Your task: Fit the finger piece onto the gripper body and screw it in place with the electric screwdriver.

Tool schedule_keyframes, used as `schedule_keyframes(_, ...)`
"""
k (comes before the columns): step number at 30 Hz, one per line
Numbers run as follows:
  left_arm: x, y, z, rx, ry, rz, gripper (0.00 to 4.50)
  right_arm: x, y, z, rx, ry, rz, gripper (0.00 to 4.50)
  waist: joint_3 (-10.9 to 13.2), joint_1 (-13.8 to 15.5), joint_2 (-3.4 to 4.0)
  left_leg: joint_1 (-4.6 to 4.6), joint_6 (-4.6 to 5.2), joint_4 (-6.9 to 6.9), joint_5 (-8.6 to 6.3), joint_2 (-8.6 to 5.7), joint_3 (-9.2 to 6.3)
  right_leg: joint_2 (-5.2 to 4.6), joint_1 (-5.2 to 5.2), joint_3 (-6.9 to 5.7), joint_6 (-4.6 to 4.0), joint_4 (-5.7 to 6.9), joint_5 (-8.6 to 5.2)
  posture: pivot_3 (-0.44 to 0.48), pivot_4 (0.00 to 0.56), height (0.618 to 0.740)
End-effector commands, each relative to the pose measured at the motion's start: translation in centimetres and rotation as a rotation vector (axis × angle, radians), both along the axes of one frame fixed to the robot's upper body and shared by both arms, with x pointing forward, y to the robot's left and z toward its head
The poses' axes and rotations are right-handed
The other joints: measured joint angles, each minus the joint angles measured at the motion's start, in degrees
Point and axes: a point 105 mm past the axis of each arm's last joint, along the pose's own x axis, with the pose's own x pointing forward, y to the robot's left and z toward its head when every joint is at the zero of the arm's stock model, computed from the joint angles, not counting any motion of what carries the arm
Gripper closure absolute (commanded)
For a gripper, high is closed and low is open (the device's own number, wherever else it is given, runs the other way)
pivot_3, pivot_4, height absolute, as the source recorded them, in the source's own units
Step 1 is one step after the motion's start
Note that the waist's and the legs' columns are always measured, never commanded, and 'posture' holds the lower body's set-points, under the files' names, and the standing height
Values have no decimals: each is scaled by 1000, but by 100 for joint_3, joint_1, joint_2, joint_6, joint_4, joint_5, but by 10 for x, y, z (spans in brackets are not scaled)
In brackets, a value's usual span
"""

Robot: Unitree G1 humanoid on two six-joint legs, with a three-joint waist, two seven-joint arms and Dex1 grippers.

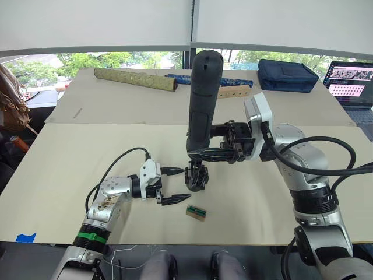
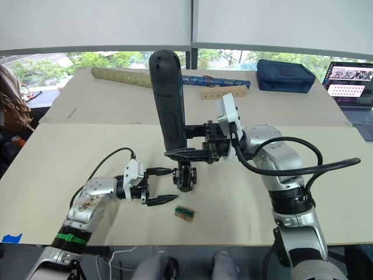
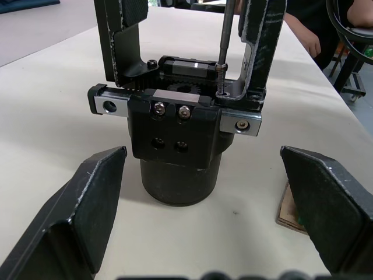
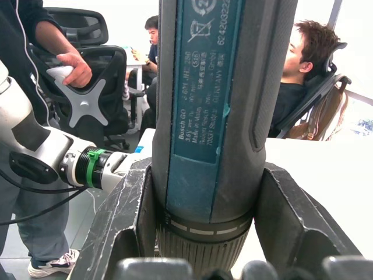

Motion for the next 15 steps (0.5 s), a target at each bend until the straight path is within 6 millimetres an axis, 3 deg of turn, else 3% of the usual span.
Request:
schedule_keyframes(1,1,-4,8,-4,-47,-18,0,-7,0,17,27,-71,28,2561,0,0,0,0,0,0,0,0,0,0,0,0,0,0,0,0,150,740)
schedule_keyframes(15,2,-4,8,-2,-45,-12,0,-7,3,13,27,-45,37,2561,0,-1,0,0,0,0,0,0,0,0,0,0,0,0,0,0,150,740)
